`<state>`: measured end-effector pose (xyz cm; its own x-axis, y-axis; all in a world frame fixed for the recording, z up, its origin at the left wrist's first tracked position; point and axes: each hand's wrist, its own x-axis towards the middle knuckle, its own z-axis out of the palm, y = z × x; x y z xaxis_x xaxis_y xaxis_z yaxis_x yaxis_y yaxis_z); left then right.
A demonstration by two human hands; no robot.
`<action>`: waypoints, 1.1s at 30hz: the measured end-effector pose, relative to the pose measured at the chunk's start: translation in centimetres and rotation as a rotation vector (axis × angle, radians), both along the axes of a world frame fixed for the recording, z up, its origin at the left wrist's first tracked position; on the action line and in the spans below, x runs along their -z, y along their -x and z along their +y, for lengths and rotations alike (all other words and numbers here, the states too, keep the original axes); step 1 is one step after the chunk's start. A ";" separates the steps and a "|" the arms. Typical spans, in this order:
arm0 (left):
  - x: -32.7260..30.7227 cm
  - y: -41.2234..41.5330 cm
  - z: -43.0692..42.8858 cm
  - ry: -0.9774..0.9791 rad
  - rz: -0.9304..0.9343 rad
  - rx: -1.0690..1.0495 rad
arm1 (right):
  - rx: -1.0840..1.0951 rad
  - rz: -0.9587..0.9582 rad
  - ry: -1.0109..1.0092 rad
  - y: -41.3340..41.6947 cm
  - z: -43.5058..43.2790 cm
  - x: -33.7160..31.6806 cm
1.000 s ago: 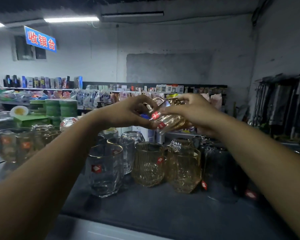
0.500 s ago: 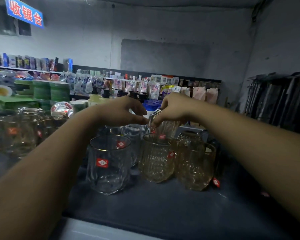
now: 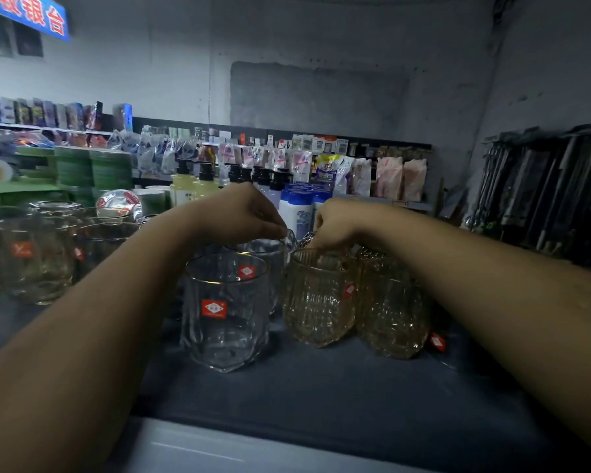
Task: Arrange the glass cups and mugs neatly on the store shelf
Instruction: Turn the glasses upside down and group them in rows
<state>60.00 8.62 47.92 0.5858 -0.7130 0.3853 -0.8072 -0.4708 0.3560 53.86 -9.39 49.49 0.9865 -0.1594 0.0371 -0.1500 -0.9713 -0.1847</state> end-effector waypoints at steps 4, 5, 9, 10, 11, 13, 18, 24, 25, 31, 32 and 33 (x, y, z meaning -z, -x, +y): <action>0.2 -0.1 0.2 -0.027 0.008 0.006 | -0.030 0.002 0.007 0.6 0.1 -0.5; 0.2 -0.1 0.2 -0.029 0.007 0.008 | -0.043 0.004 0.019 0.8 0.1 -0.6; 0.1 -0.3 0.1 -0.038 -0.005 0.006 | -0.074 -0.022 0.021 1.7 -0.4 -0.9; 0.1 -0.2 0.1 -0.042 -0.005 0.007 | -0.083 -0.038 -0.002 1.9 -0.6 -0.9; 0.1 -0.2 0.1 -0.044 -0.002 0.009 | -0.095 -0.059 -0.015 2.3 -0.8 -0.9; 0.0 -0.1 0.0 -0.044 0.003 0.006 | -0.125 -0.115 0.012 3.0 -1.2 -0.8; -0.5 0.3 -0.2 -0.084 0.008 -0.014 | -0.195 -0.185 0.017 3.9 -1.9 0.3; -1.0 0.9 -0.5 -0.091 0.023 -0.053 | -0.205 -0.214 0.025 3.8 -2.3 0.5; -1.1 1.0 -0.4 -0.091 0.025 -0.055 | -0.209 -0.215 0.028 3.8 -2.4 0.5; -1.2 1.1 -0.1 -0.096 0.026 -0.040 | -0.209 -0.230 0.067 3.8 -2.5 0.6; -1.2 1.0 -0.1 -0.096 0.023 -0.038 | -0.214 -0.231 0.066 3.8 -2.6 0.5; -1.2 1.0 -0.1 -0.093 0.020 -0.037 | -0.219 -0.229 0.067 3.9 -2.6 0.5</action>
<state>59.03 8.53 49.09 0.6196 -0.7228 0.3059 -0.7816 -0.5323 0.3254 49.94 -11.98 48.98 0.9620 0.0661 0.2649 0.1021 -0.9870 -0.1244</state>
